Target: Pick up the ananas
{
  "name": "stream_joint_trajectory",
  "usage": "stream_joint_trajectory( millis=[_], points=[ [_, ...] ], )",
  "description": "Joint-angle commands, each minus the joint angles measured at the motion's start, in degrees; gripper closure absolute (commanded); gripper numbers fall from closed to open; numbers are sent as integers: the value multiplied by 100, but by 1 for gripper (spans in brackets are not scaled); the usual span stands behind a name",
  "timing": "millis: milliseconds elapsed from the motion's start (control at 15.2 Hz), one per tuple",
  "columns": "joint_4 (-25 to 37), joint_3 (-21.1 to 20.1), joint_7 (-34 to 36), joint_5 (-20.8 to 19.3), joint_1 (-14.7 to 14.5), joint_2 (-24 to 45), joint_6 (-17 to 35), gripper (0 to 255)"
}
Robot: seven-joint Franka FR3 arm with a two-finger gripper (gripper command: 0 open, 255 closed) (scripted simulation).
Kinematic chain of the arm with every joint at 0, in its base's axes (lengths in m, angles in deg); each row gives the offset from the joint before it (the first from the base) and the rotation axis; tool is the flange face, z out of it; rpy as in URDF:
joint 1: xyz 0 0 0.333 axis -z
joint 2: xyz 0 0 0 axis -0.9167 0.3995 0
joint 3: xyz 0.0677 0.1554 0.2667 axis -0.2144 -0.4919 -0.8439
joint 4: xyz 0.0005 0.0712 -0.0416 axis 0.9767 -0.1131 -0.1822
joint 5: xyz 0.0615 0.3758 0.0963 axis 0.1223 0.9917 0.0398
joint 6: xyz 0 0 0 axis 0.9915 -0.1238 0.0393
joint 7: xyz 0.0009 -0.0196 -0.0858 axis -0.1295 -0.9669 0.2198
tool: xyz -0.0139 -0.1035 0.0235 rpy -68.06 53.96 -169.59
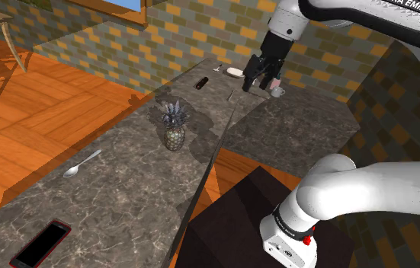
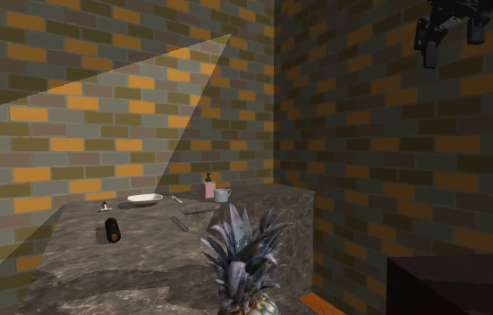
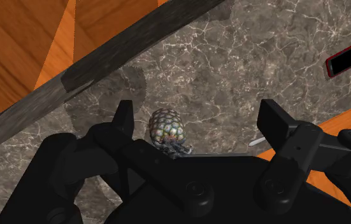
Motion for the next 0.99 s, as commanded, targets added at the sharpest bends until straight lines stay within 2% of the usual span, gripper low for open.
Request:
stream_joint_trajectory(
  millis=[0, 462, 924],
  points=[
    [0, 0, 0, 0, 0, 0, 0, 0],
    [409, 116, -423, -75, -77, 1472, 841, 0],
    [1189, 187, -809, -90, -143, 3040, 1412, 0]
  ],
)
